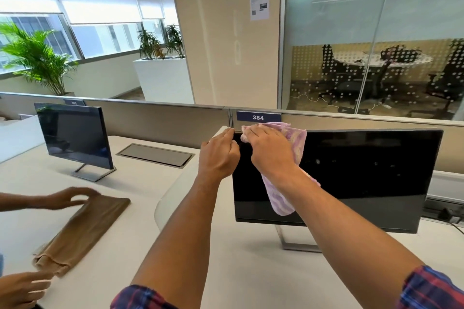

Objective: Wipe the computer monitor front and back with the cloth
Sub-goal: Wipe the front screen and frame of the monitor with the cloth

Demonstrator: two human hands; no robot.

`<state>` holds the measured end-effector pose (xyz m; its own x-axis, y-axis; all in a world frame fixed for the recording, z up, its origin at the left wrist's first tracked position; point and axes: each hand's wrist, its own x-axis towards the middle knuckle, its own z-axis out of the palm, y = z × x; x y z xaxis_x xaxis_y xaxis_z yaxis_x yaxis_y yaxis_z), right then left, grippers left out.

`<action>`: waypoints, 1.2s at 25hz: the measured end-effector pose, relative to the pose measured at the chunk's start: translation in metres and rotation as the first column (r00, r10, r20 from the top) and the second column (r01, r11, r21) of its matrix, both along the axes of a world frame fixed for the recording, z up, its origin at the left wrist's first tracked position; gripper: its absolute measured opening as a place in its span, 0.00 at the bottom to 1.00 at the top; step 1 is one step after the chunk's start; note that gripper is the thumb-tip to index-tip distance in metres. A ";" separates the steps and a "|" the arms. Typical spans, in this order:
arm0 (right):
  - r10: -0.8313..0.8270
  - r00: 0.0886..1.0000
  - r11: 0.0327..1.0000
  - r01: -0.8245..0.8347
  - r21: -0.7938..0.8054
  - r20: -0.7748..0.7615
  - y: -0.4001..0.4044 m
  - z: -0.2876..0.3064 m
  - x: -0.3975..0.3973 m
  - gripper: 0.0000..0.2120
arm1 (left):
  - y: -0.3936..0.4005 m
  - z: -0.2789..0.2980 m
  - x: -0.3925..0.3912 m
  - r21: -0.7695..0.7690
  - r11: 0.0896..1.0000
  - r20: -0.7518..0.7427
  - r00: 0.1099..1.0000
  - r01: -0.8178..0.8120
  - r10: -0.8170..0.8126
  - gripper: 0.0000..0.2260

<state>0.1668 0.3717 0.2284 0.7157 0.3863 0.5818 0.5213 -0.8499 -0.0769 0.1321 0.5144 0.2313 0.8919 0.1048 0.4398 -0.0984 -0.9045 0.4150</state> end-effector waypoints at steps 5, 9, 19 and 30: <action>-0.037 0.999 0.994 0.036 -0.107 -0.004 -0.016 0.011 0.001 0.22 | -0.004 -0.007 0.003 0.154 0.987 0.046 0.998 -0.049 0.043 0.17; -0.115 0.993 0.990 0.112 -0.086 -0.037 -0.034 0.012 0.001 0.23 | -0.008 -0.006 0.007 0.256 0.959 0.056 0.992 -0.120 0.109 0.22; -0.205 0.976 0.975 0.197 -0.103 -0.073 -0.084 0.024 -0.001 0.17 | -0.081 0.002 0.019 0.318 0.944 -0.018 0.996 0.086 -0.085 0.30; -0.248 0.958 0.968 0.250 -0.005 -0.141 -0.162 0.018 0.006 0.19 | -0.089 0.015 0.017 0.311 0.948 -0.022 0.997 0.075 -0.071 0.17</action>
<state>0.1724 0.2093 0.2467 0.8626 0.1784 0.4734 0.2764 -0.9500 -0.1455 0.1490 0.4256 0.2458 0.8967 -0.1014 0.4308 -0.1662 -0.9793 0.1154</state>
